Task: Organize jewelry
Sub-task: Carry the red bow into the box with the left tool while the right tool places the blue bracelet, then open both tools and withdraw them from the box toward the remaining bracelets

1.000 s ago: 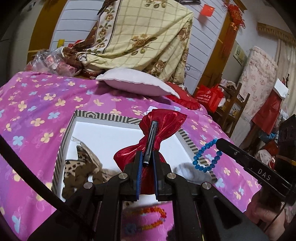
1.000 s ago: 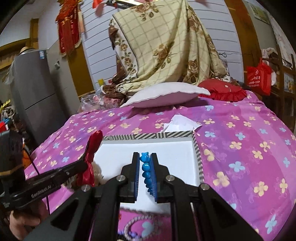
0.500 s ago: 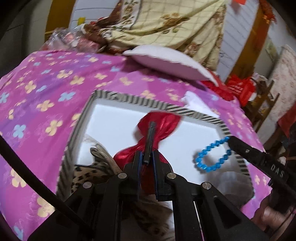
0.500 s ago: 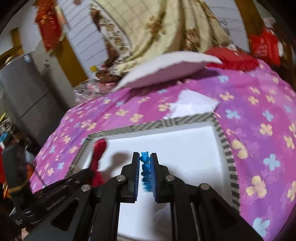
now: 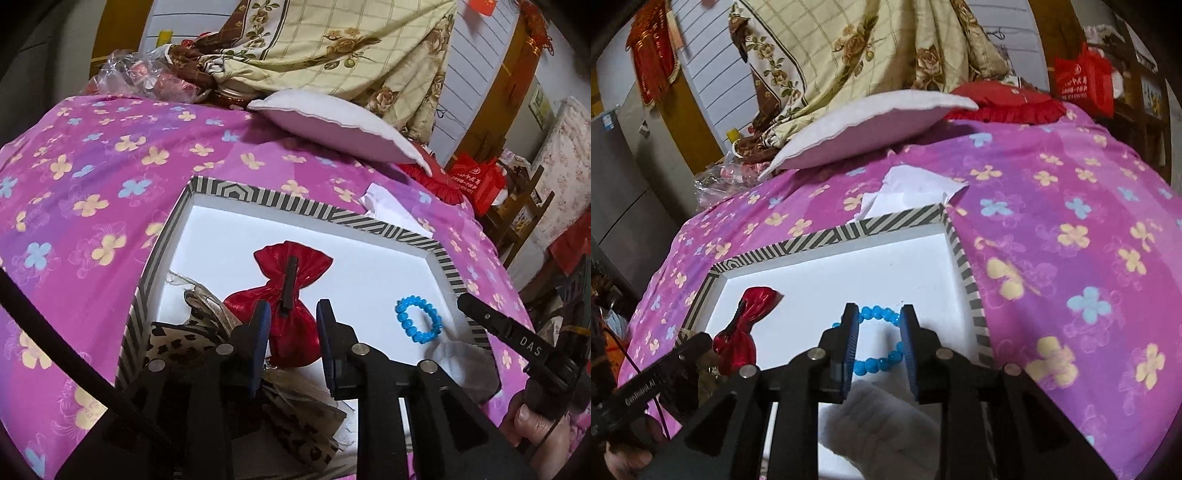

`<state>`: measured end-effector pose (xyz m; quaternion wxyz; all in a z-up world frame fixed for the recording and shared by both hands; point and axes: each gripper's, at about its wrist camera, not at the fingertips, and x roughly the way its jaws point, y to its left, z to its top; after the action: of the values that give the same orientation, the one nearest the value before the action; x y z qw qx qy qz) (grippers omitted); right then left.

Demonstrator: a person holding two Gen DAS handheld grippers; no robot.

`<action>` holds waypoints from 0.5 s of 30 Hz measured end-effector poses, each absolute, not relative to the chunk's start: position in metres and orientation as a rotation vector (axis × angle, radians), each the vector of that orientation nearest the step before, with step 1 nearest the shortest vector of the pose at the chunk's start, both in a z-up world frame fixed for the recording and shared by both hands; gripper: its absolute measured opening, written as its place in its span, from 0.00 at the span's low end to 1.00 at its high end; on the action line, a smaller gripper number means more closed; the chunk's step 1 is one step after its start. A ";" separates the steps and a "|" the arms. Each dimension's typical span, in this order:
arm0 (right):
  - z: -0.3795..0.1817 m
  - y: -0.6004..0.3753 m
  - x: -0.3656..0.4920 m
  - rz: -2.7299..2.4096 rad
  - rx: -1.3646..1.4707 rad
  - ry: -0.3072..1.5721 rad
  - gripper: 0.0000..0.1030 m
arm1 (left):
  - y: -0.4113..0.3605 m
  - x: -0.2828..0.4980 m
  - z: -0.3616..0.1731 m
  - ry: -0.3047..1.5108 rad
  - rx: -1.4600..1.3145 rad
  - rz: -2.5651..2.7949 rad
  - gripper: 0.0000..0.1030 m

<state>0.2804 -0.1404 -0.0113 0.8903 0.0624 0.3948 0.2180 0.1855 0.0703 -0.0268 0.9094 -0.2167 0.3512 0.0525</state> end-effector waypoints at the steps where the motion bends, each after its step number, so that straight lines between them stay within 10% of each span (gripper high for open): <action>1: -0.008 -0.141 0.276 0.459 0.117 0.812 0.23 | 0.071 0.185 -0.025 0.721 -0.442 0.107 0.06; 15: 0.016 -0.187 0.169 0.491 0.042 0.777 0.35 | 0.087 0.083 0.001 0.695 -0.420 0.120 0.06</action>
<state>0.1694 -0.1871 0.0159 0.8961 0.0202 0.3749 0.2368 0.0827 0.0870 0.0014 0.9169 -0.2041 0.3380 0.0584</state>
